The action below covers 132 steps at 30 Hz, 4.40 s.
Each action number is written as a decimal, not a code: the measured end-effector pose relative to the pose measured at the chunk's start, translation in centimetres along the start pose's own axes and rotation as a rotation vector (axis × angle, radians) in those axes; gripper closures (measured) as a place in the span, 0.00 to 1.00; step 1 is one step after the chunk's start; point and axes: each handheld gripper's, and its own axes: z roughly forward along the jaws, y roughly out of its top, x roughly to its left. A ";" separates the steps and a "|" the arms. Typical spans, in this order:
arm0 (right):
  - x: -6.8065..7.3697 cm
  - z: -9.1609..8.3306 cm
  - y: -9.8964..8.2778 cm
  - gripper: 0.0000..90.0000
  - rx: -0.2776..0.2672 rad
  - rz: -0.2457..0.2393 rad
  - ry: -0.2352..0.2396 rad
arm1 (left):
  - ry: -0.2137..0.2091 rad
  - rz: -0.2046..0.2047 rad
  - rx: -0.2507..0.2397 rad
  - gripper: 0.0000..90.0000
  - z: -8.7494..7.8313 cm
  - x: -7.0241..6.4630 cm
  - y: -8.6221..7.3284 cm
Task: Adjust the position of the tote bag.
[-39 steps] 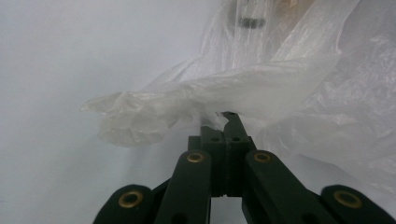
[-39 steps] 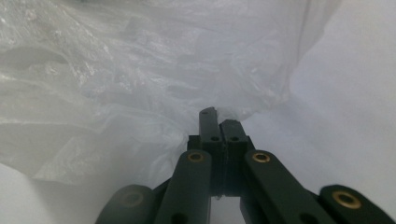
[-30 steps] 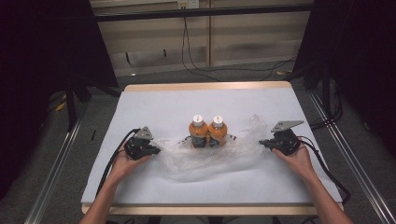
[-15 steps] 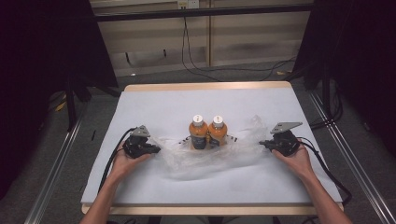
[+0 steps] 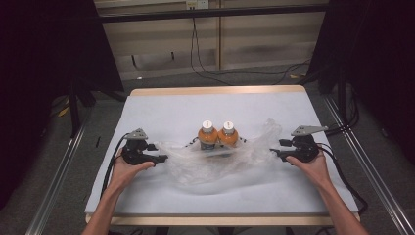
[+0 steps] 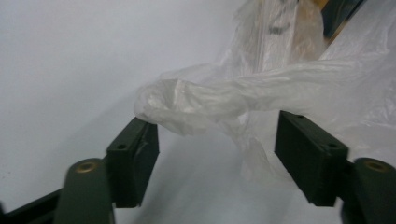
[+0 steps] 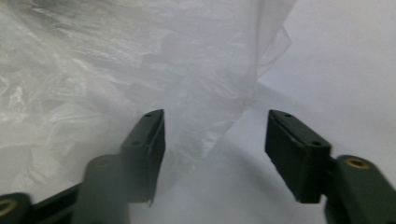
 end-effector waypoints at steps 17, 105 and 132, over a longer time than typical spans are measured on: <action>0.3 -4.1 1.6 0.21 -0.146 0.023 -0.031 | -0.019 -0.009 -0.202 0.15 -4.7 0.6 0.4; 7.5 7.5 5.2 1.00 0.368 -0.462 0.052 | -0.047 0.402 0.361 1.00 8.3 -6.9 4.8; 4.8 6.2 4.9 1.00 0.445 -0.526 -0.069 | 0.083 0.412 0.440 1.00 6.3 -4.6 4.2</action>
